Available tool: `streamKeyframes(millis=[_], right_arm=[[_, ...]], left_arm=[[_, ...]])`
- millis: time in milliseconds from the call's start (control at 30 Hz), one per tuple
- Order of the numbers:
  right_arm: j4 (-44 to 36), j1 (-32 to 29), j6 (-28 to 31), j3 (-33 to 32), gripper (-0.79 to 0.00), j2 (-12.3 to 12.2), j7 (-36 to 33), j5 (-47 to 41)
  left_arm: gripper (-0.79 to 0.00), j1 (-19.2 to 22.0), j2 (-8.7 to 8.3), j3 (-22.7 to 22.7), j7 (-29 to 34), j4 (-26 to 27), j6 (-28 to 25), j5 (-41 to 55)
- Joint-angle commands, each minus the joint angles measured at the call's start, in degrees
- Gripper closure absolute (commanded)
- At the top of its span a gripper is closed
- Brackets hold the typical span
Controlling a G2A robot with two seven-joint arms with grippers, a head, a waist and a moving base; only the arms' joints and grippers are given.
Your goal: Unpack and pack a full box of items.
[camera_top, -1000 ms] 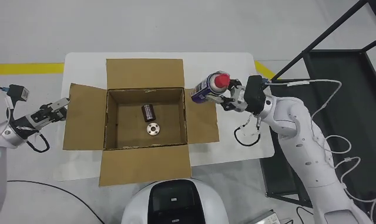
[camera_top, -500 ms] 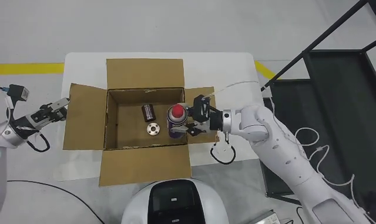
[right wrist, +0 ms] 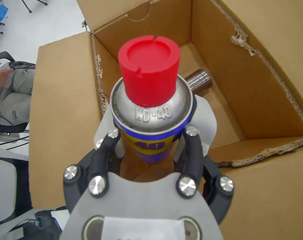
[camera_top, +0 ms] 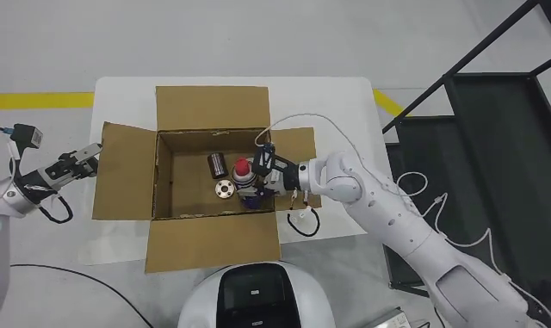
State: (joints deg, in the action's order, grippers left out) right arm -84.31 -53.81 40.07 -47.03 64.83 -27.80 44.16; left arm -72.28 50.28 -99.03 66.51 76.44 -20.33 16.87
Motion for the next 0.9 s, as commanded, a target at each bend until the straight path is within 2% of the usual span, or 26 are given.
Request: streamKeyframes(millis=[0, 200, 400, 633, 867], right_arm=[[1.3, 1.26, -0.71, 1.44, -0.785, 0.7, 1.77, 1.52], [5.0, 3.82, -2.27, 4.28, -0.785, 2.65, 7.97, 3.13], [6.14, 4.17, 0.43, 4.14, -0.785, 3.25, 13.2, 3.79], [-2.17, -1.1, 5.88, -4.93, -0.785, 0.15, 13.65, 4.57], [-12.69, -9.12, 13.03, -12.19, -0.785, -3.24, 3.06, -1.56]], left_arm=[[-0.785, 0.0, 0.0, 0.0, 0.0, 0.0, 0.0, 0.0], [-0.785, 0.0, 0.0, 0.0, 0.0, 0.0, 0.0, 0.0], [-0.785, 0.0, 0.0, 0.0, 0.0, 0.0, 0.0, 0.0], [-0.785, 0.0, 0.0, 0.0, 0.0, 0.0, 0.0, 0.0], [-0.785, 0.0, 0.0, 0.0, 0.0, 0.0, 0.0, 0.0]])
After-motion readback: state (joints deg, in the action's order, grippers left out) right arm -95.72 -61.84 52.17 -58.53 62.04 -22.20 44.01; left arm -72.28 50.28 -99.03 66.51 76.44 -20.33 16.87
